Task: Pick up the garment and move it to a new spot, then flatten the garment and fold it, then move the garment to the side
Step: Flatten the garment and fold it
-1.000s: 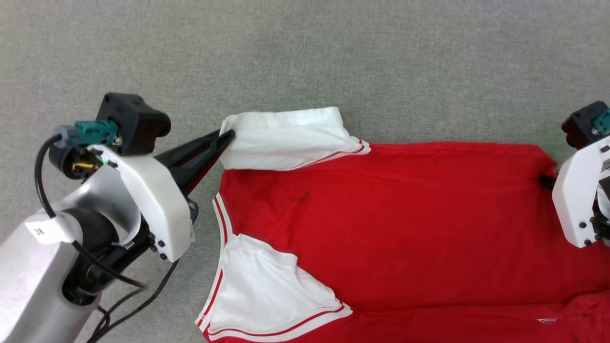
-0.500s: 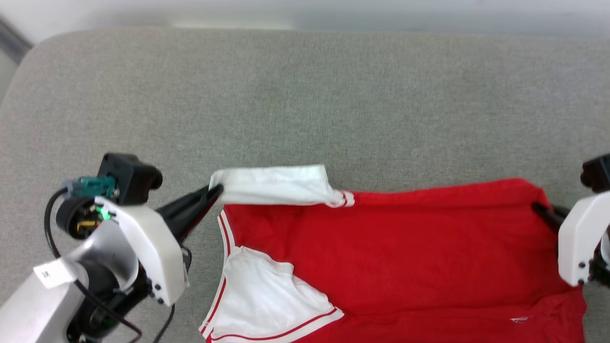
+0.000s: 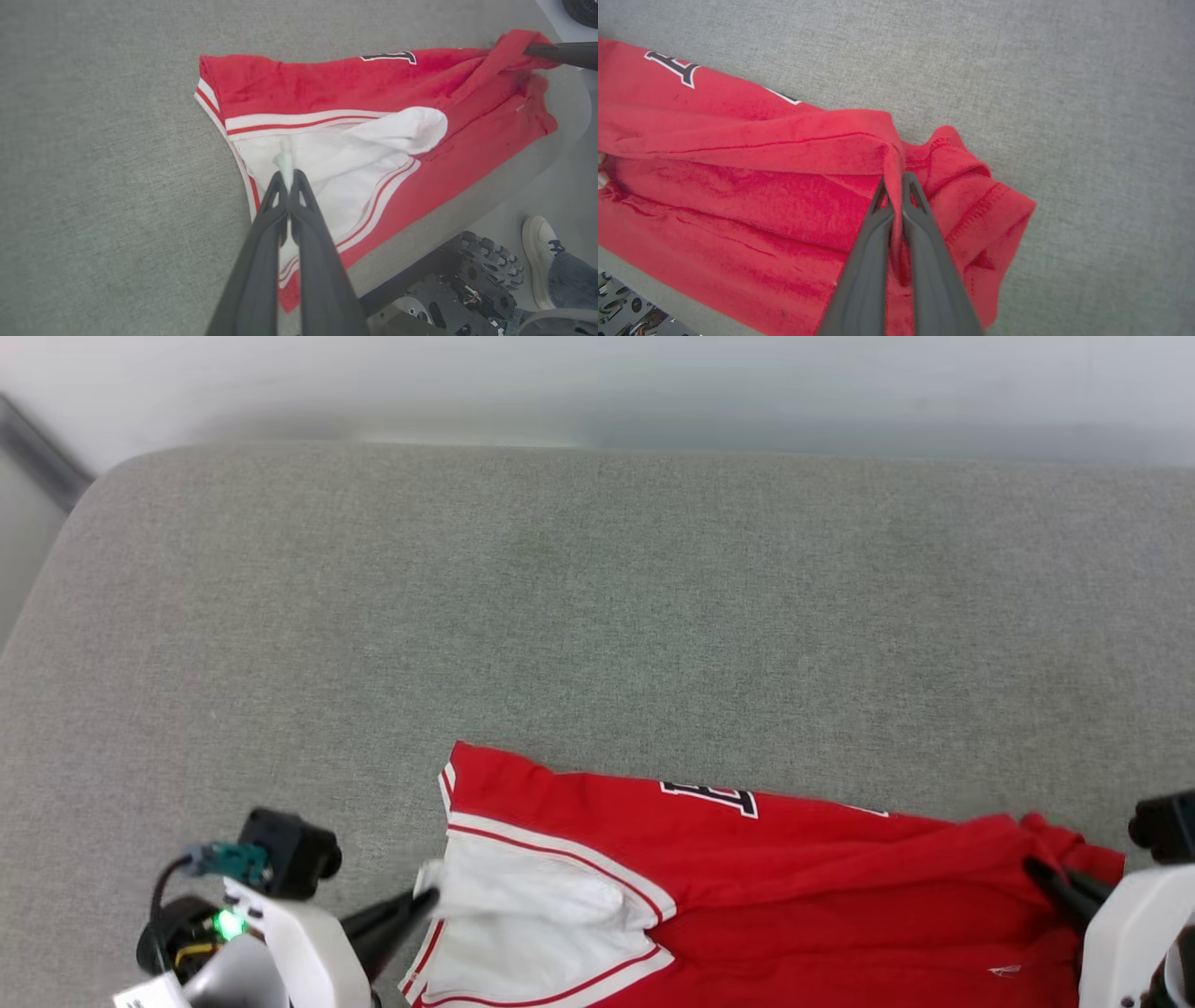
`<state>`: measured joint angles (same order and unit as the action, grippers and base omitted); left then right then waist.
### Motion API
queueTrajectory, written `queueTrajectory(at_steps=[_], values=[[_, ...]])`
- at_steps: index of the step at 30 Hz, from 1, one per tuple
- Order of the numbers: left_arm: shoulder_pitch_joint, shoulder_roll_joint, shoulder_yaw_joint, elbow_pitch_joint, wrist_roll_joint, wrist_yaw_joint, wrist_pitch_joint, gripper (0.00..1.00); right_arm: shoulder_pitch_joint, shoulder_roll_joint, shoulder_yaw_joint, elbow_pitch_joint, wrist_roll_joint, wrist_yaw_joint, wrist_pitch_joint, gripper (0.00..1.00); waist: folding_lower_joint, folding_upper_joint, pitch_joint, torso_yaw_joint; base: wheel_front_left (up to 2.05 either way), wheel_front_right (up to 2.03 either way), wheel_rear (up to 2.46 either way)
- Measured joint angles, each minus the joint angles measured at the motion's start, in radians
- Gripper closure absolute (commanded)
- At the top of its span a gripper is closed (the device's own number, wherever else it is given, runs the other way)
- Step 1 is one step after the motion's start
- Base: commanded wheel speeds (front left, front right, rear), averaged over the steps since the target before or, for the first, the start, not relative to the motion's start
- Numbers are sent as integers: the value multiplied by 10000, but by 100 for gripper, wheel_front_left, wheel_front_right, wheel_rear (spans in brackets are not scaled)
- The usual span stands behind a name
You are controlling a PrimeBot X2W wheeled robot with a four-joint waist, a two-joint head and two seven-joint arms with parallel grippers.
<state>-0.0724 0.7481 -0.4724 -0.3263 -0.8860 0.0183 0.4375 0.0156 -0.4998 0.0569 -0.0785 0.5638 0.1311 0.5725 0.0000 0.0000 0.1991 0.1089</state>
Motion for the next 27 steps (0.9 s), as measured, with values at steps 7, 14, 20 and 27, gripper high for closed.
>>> queueTrajectory(at_steps=[7, 14, 20, 27], values=[[594, 4, -345, 550, 38, 38, 2, 100, 712, -353, 525, 207, 209, 0, -368, 100, 0, 0, 55, 5, 0, 0, 0], [662, -104, -738, 1227, 161, -153, 127, 100, 724, -966, 1131, 439, 63, 0, -625, 100, 0, 0, 131, 14, 0, 0, 0], [442, -360, -1047, 1770, 422, -380, 54, 100, 604, -1346, 1672, 754, -113, 0, -980, 100, 0, 0, 191, 30, 0, 0, 0], [225, -702, -1218, 2393, 736, -598, -466, 0, 403, -1459, 2008, 1216, -27, 2, -1321, 0, 0, 0, 73, 3, 0, 0, 0]])
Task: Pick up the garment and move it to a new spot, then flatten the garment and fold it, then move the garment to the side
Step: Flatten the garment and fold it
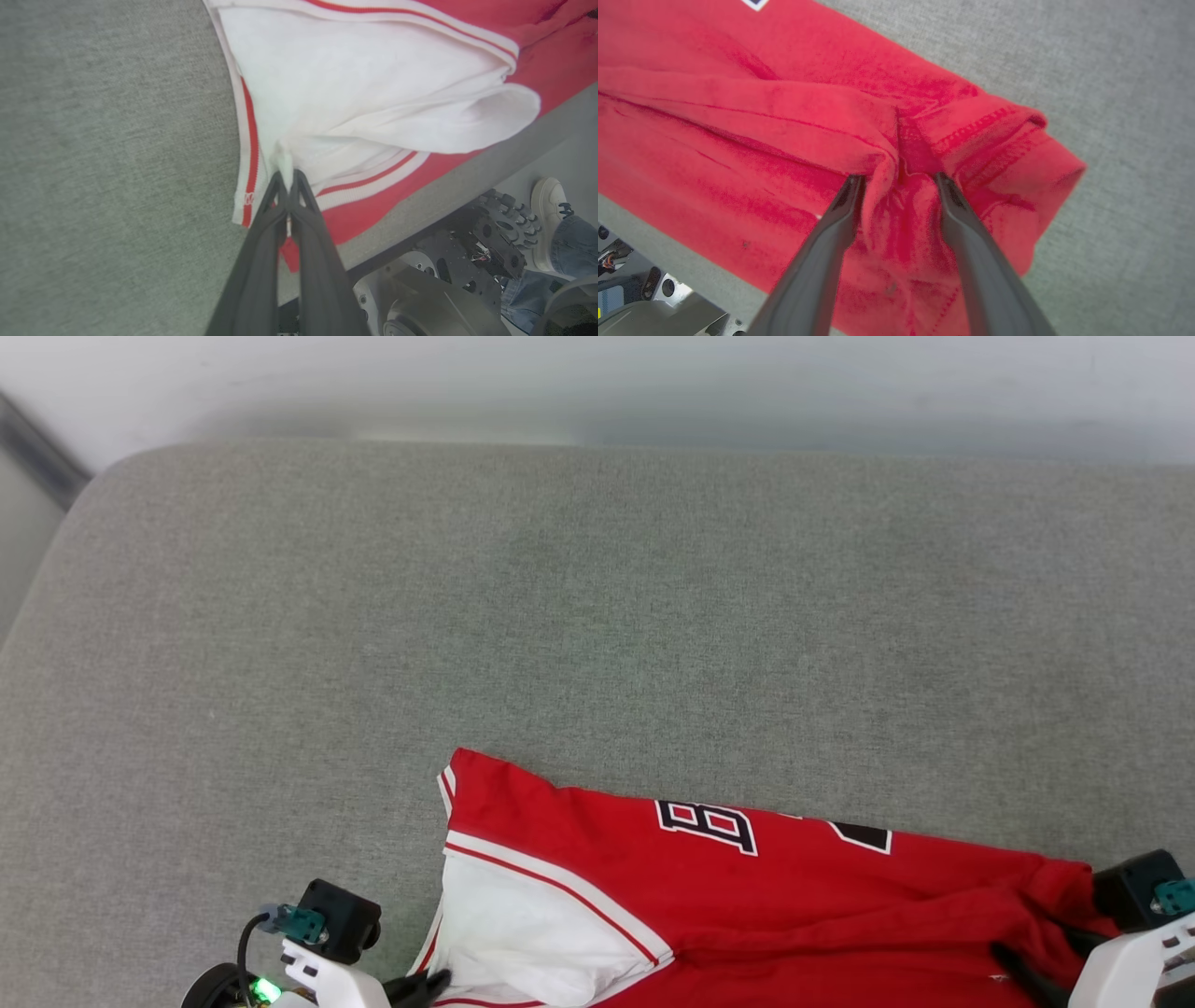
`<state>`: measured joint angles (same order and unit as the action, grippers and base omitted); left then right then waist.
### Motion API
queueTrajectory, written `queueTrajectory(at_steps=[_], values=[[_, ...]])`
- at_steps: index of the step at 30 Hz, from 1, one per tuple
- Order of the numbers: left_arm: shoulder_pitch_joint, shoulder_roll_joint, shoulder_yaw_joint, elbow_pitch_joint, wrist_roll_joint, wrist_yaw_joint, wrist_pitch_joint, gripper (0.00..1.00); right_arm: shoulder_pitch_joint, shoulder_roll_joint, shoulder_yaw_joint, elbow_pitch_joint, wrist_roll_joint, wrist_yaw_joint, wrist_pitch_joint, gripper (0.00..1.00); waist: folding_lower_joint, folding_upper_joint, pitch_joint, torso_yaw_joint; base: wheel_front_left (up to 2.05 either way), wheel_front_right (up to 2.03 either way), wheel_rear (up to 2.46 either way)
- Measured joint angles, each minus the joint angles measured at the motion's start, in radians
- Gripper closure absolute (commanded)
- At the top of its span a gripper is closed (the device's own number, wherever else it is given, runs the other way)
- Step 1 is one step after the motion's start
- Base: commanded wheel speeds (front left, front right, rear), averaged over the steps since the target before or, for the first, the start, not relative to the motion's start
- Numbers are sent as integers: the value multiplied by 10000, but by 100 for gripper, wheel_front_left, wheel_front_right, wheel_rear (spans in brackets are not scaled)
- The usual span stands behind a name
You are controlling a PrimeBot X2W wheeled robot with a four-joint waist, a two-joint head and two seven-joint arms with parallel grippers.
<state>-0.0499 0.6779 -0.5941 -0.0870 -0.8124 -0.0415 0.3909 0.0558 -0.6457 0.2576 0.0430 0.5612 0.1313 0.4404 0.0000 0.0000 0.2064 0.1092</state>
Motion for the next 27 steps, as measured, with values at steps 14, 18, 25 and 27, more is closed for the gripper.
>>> queueTrajectory(at_steps=[14, 18, 25, 27], values=[[-206, -593, 575, 86, 614, 226, -2194, 0, 17, 924, -1338, -658, 1227, -2, -194, 0, 0, 0, -957, -194, 0, 0, 0], [-205, -957, 1106, -8, 688, 489, -3463, 0, 79, 1484, -2111, -1097, 1348, -2, -71, 0, 0, 0, -1168, -270, 0, 0, 0], [-61, -1814, 2063, 357, 1358, 1101, -6224, 0, 542, 2972, -3762, -1379, 855, -2, 453, 0, 0, 0, -1359, -285, 0, 0, 0], [57, -1952, 2391, 464, 1666, 1135, -6443, 0, 698, 3501, -4286, -1346, 606, -4, 623, 0, 0, 0, -1383, -254, 0, 0, 0]])
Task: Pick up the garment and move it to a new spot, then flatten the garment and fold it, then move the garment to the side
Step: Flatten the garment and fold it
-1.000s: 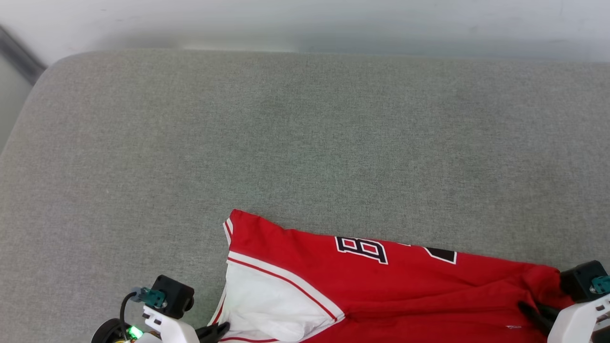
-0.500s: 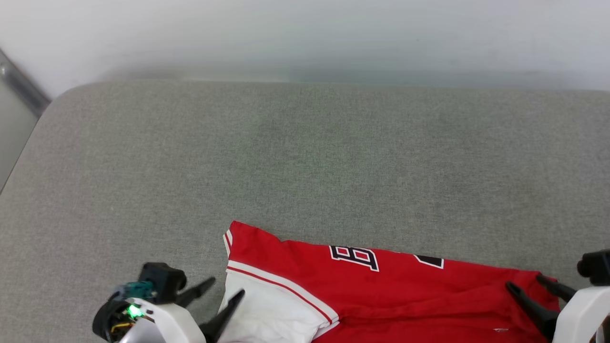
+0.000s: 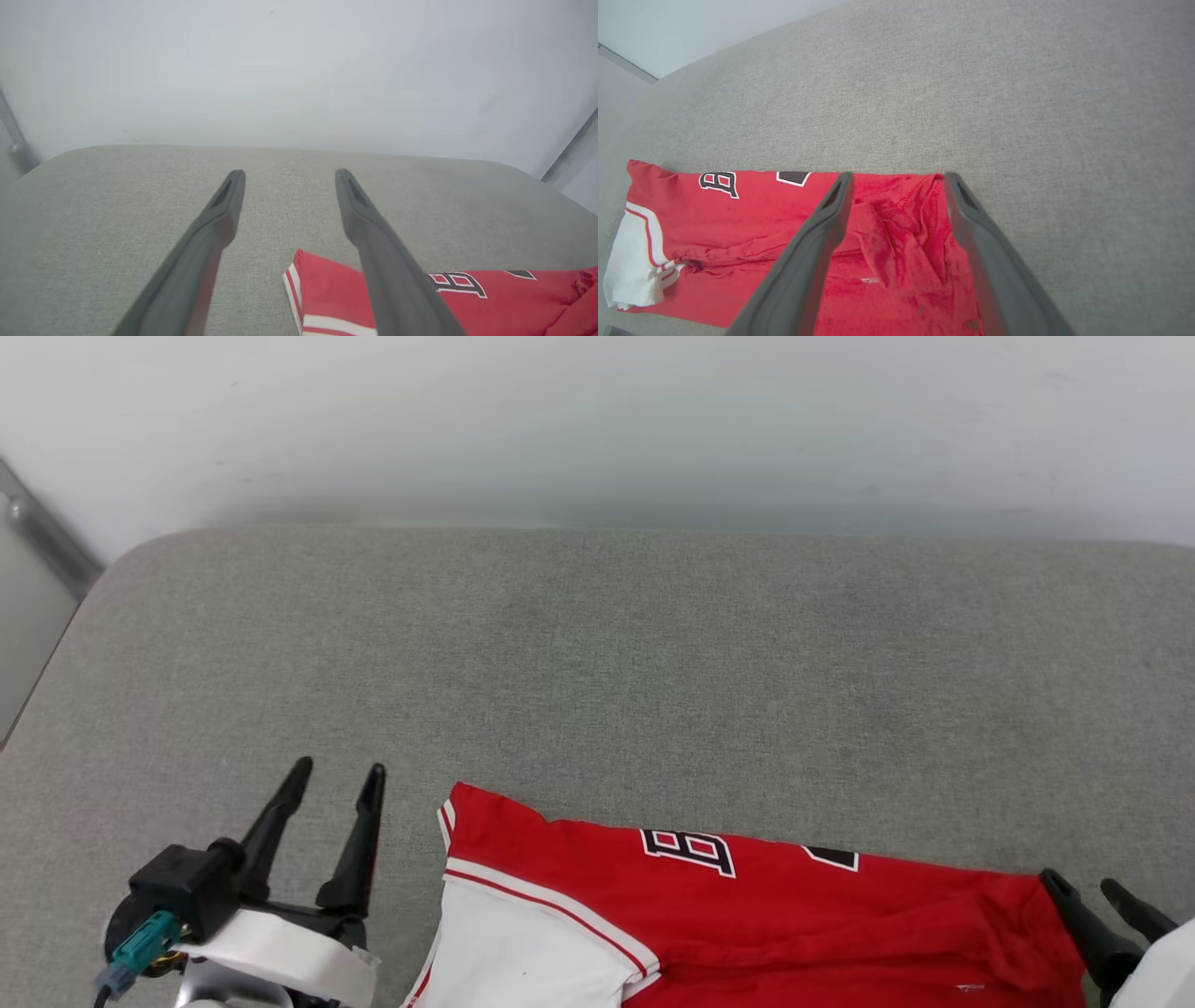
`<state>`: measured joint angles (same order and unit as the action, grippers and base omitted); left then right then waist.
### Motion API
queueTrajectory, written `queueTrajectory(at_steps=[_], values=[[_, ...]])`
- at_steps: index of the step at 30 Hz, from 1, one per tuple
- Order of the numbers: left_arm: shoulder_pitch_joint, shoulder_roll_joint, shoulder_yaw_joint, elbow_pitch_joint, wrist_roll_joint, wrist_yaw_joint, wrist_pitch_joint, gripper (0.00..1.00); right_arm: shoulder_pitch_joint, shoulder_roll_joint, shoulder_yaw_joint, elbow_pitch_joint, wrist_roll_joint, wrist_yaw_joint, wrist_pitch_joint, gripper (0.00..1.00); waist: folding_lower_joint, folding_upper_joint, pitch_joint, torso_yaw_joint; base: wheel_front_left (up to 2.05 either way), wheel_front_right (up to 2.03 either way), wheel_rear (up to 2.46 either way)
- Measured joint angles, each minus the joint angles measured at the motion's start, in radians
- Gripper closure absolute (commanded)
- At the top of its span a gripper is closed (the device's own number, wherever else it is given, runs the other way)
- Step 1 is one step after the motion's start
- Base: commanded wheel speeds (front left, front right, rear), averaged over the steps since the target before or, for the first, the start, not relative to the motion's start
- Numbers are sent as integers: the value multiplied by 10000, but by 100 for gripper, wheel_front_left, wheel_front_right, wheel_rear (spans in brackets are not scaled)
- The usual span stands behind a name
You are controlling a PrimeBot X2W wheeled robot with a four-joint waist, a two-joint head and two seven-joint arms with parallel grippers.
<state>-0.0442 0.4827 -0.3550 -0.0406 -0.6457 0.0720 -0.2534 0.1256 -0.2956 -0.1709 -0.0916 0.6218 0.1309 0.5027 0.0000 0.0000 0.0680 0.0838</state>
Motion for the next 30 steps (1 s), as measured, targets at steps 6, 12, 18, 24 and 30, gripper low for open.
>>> queueTrajectory(at_steps=[6, 12, 18, 24, 30], values=[[496, -606, 1143, -435, 2261, 96, -69, 0, 343, 1156, -949, 36, -729, 0, 510, 0, 0, 0, 14, 123, 0, 0, 0], [1040, -1776, 1831, -861, 3480, -111, -69, 0, 537, 1685, -1559, 155, -1469, 0, 997, 0, 0, 0, 142, 296, 0, 0, 0], [1123, -2429, 2378, -980, 4146, -821, -69, 0, 530, 1753, -1973, 535, -2238, 0, 1264, 0, 0, 0, 405, 489, 0, 0, 0], [1111, -2809, 2727, -930, 4554, -1365, -69, 0, 302, 1755, -1954, 1210, -2359, 0, 1344, 0, 0, 0, 619, 688, 0, 0, 0], [1027, -3058, 2936, -922, 4842, -1691, -71, 0, 174, 1672, -1605, 1745, -2044, -6, 1463, 0, 0, 0, 792, 843, 0, 0, 0]])
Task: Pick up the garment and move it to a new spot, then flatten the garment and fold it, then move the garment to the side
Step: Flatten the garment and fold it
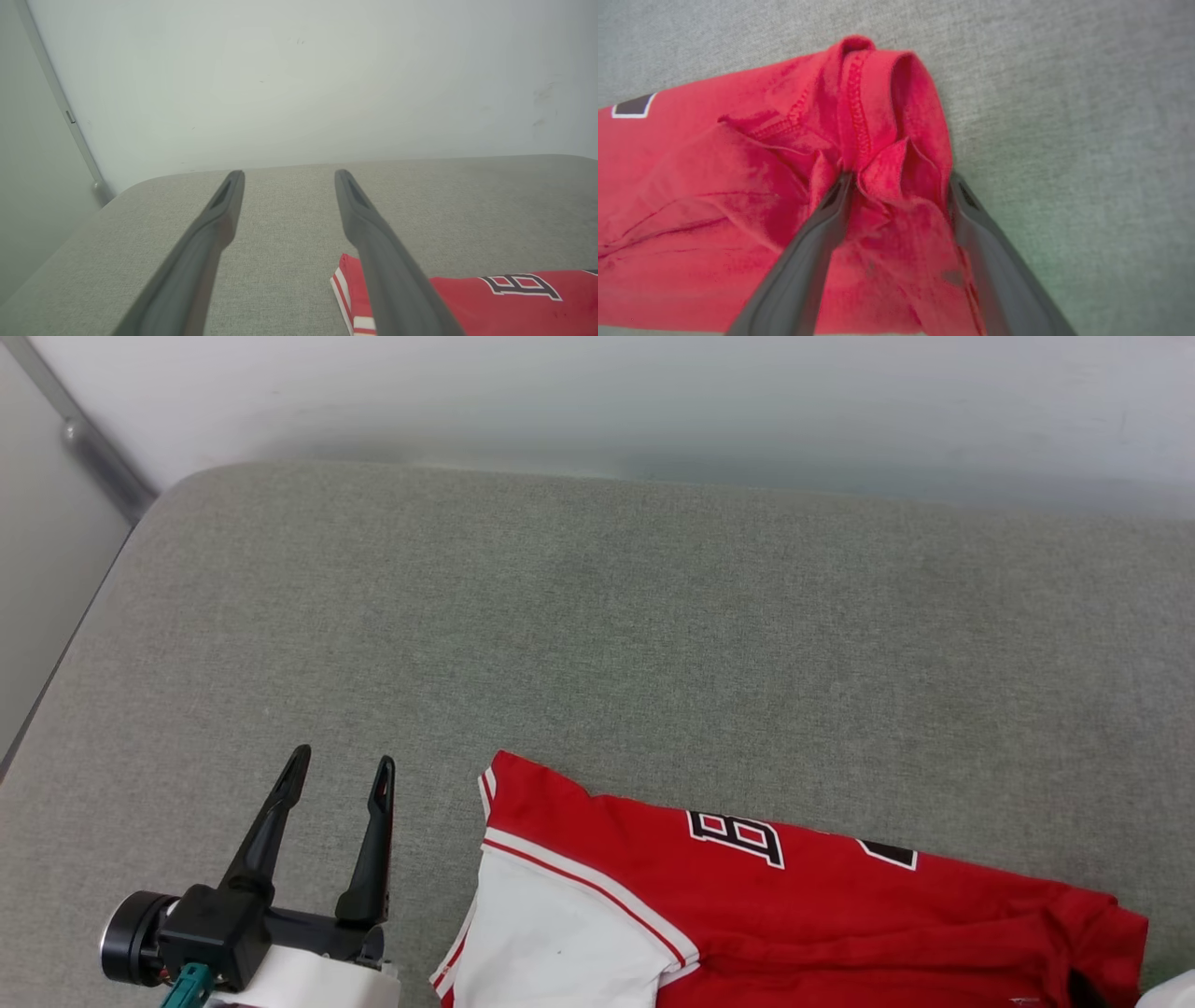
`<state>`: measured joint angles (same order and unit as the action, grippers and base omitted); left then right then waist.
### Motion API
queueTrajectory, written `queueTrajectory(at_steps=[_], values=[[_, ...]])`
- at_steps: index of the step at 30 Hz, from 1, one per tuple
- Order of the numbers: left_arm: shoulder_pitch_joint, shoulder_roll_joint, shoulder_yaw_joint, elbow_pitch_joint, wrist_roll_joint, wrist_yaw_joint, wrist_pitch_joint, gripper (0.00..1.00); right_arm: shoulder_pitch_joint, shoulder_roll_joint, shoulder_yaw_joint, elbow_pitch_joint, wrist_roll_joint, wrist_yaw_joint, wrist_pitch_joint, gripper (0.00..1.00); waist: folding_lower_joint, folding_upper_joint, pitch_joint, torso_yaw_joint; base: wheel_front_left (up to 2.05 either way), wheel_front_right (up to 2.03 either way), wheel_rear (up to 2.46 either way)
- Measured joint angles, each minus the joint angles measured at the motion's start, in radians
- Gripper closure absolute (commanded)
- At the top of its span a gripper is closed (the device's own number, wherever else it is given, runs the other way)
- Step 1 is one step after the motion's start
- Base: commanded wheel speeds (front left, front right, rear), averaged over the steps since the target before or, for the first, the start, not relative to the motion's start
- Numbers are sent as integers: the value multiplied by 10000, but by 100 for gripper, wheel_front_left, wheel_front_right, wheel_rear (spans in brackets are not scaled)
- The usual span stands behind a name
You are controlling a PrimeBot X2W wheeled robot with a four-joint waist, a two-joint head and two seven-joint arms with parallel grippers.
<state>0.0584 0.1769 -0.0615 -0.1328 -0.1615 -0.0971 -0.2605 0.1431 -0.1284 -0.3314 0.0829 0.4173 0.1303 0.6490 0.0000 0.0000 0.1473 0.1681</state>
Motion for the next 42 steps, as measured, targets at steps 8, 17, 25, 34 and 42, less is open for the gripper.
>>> queueTrajectory(at_steps=[8, 17, 25, 34, 42], values=[[-15, -138, 82, 90, 268, -178, -10, 0, -91, -4, 614, 416, 533, -63, -387, 0, 0, 0, 119, 39, 0, 0, 0], [25, -247, 54, 445, 320, -263, -10, 0, -408, -29, 1156, 871, 744, 2, -1197, 100, 0, 0, -38, -150, 0, 0, 0], [94, -288, 10, 621, 353, -293, -10, 0, -525, -332, 876, 934, 817, 17, -1559, 100, 0, 0, -197, -330, 0, 0, 0], [96, -326, -94, 667, 357, -311, -10, 0, -827, -1070, -696, 1505, 316, 13, -1747, 100, 0, 0, -228, -453, 0, 0, 0], [228, -337, -90, 761, 351, -320, -10, 0, -767, -1034, -740, 957, 692, 8, -1262, 100, 1, 0, -543, -552, 0, 0, 0]])
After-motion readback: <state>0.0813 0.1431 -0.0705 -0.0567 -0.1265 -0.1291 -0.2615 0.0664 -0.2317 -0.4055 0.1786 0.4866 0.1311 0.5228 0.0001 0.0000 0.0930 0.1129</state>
